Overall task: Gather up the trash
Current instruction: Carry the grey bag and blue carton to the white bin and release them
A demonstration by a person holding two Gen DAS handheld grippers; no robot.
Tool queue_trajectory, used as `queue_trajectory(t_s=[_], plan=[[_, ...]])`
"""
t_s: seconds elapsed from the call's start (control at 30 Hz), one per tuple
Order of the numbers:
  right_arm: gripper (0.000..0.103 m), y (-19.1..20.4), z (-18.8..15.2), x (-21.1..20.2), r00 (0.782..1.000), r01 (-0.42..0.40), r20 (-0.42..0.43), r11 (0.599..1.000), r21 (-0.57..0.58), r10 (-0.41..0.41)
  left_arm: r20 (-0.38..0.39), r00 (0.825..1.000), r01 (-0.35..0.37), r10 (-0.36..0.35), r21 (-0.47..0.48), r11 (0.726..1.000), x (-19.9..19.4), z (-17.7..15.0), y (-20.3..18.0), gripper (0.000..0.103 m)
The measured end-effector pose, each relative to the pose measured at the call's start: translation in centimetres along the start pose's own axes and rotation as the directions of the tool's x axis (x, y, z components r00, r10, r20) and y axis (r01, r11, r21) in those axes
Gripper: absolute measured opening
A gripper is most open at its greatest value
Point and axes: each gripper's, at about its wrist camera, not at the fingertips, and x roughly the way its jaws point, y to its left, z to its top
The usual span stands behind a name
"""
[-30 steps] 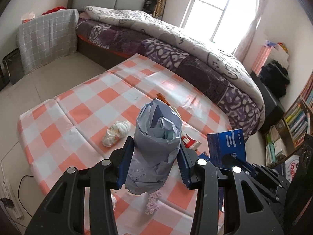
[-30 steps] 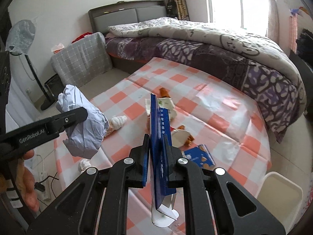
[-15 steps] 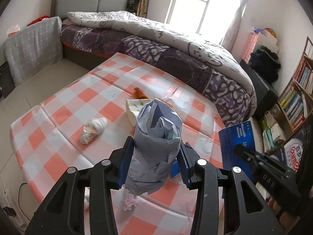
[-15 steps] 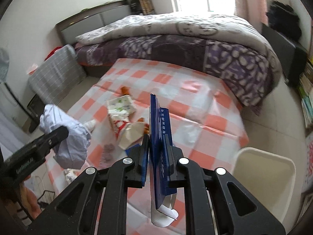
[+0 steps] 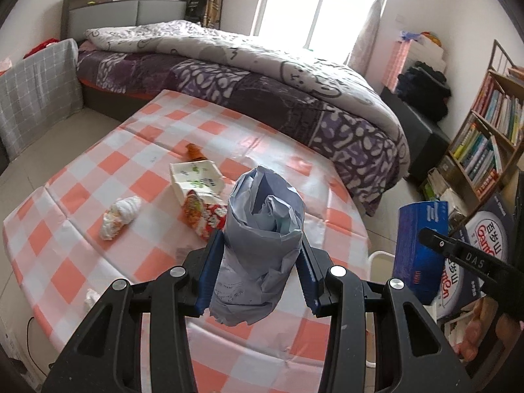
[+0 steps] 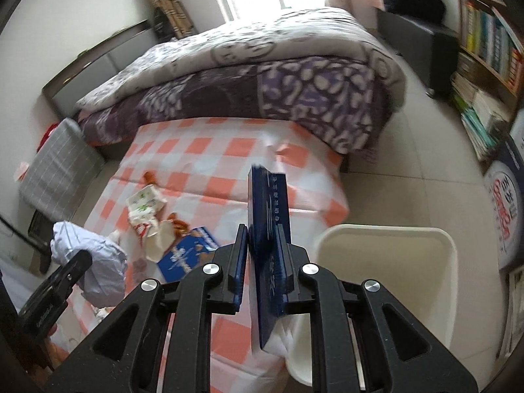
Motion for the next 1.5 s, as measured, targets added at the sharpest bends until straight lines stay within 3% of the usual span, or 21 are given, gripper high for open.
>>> queue_trajectory(t_s=[0.27,0.47,0.6,0.9,1.2,1.5], plan=[[0.018,-4.1,-0.2,-0.8,0.998,0.062,-0.032,0.994,0.088,-0.059,-0.014,0.999,0.040,-0.039,0.059,0.997,0.6,-0.7,-3.3,0.043],[0.028,-7.1,0.0,-2.0,0.996,0.086,-0.016,0.983,0.160,-0.084,-0.032,0.996,0.090,-0.087,0.099,0.991,1.0,-1.3,-6.3,0.043],[0.047,-8.6,0.2,-3.0,0.994,0.104,0.021,0.976,0.193,-0.110,-0.046,0.992,0.122,-0.117,0.138,0.983,1.2,-2.0,-8.6,0.043],[0.063,-11.7,0.8,-4.5,0.985,0.135,0.066,0.956,0.260,-0.157,-0.102,0.981,0.180,-0.162,0.204,0.962,2.1,-3.9,-13.0,0.043],[0.074,-13.9,1.3,-5.9,0.964,0.203,0.110,0.939,0.278,-0.241,-0.161,0.960,0.263,-0.227,0.253,0.931,2.6,-5.8,-17.2,0.043],[0.081,-15.5,1.2,-6.3,0.959,0.213,0.114,0.924,0.316,-0.259,-0.236,0.918,0.370,-0.319,0.220,0.903,3.1,-7.0,-19.5,0.045]])
